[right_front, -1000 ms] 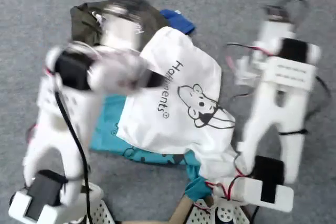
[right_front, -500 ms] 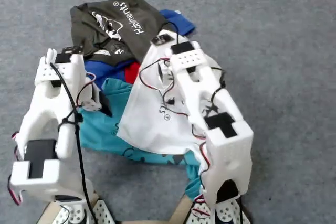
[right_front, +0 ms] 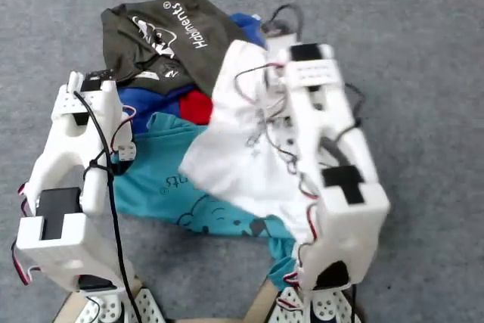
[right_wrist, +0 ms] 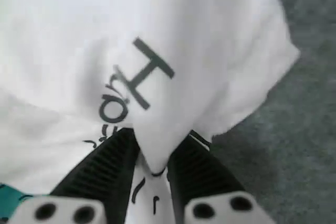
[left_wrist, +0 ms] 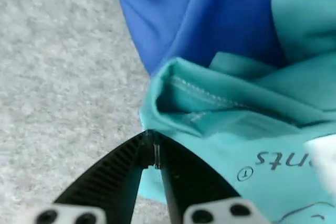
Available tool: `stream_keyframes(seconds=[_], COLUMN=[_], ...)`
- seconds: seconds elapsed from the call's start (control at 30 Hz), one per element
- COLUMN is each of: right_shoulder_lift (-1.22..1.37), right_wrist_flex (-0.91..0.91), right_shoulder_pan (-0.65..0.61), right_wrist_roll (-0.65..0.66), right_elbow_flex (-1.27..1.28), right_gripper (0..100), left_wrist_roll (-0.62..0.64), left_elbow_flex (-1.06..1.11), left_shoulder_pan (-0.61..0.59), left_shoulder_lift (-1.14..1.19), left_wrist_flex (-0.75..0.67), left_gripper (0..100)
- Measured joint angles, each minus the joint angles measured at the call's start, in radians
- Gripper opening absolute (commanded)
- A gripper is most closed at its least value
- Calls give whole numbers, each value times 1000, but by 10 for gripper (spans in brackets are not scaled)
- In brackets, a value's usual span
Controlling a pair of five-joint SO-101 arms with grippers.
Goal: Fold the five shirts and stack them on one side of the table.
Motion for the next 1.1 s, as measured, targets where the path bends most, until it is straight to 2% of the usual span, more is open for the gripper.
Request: stream_keyframes(seconds=[0.3,0.47,0.5,0.63,0.67,0.77,0.9,0.97,1.07,1.1], right_shoulder_lift=[-361,-416,-416,-373,-350,-290,-235,-219,-199,-195], right_wrist_flex=[0,-44,-52,-118,-161,-344,-649,-789,-956,-994], right_shoulder_pan=[193,359,400,528,545,562,562,562,552,546], right_wrist_roll=[0,34,46,80,80,46,-34,-68,-80,-83], right_elbow_flex=[0,0,5,94,132,259,413,480,562,583], right_gripper=[14,14,14,14,14,14,14,14,14,14], left_wrist_roll=[0,2,2,38,72,176,276,315,321,321], left_elbow_flex=[0,-35,-57,-129,-138,-149,-149,-150,-176,-196], left_shoulder_pan=[-6,104,138,313,356,453,551,555,563,566], left_shoulder_lift=[0,2,2,23,34,71,180,238,307,315], left_wrist_flex=[-38,12,37,106,110,106,6,-35,-68,-69], left_gripper=[29,39,75,359,359,344,332,259,27,27])
